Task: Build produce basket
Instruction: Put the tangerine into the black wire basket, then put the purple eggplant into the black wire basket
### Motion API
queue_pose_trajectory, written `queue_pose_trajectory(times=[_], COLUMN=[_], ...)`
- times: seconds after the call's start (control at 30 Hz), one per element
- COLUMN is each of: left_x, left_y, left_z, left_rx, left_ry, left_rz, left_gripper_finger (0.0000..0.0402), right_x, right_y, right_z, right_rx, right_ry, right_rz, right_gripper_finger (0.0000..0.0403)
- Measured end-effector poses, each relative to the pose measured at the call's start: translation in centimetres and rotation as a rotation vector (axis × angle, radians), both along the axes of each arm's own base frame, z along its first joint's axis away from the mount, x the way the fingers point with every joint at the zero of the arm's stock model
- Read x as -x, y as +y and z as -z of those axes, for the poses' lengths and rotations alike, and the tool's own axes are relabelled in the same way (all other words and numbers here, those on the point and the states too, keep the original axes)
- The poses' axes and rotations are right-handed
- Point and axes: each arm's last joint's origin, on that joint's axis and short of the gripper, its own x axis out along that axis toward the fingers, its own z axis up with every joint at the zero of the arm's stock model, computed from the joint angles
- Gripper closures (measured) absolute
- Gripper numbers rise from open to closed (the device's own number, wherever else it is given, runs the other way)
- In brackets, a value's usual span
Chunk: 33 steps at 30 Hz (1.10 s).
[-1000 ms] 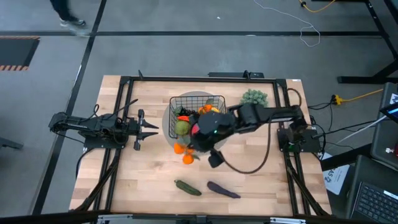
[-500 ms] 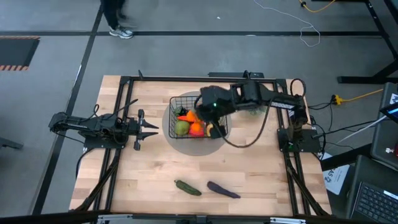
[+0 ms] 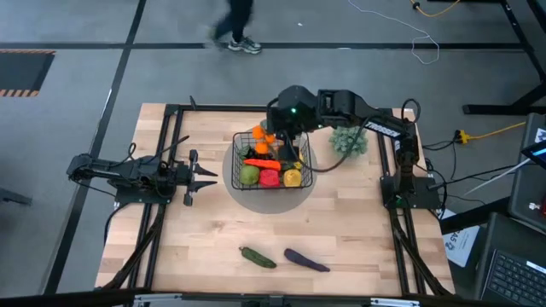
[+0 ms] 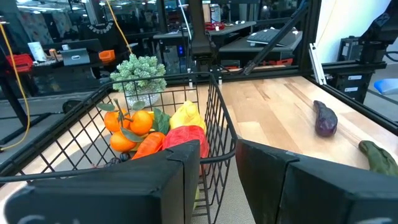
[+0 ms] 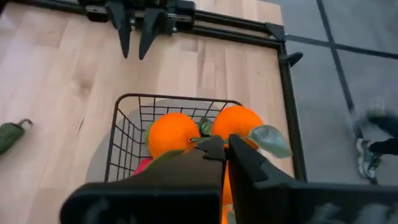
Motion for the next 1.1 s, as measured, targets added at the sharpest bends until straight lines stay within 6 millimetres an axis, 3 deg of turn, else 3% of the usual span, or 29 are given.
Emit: queue_pose_trajectory(times=[0.17,0.37,0.6,1.1], left_x=[0.00,0.00,0.00,0.00], left_y=[0.00,0.00,0.00,0.00], left_z=[0.00,0.00,0.00,0.00], left_rx=[0.000,0.000,0.000,0.000], left_ry=[0.000,0.000,0.000,0.000], left_rz=[0.000,0.000,0.000,0.000], left_gripper_finger=[0.0308,0.0308,0.0308,0.0308], right_x=[0.47,0.63,0.57,0.52], right_y=[-1.00,-0.88,-0.92,-0.92], right_z=[0.34,0.42,0.36,0.32], right_rx=[-0.066,-0.091,-0.081,-0.080], right_ry=[0.040,0.036,0.028,0.021], right_rz=[-0.090,-0.316,-0.311,-0.310], right_gripper_finger=[0.0403,0.0403,0.0393,0.0333])
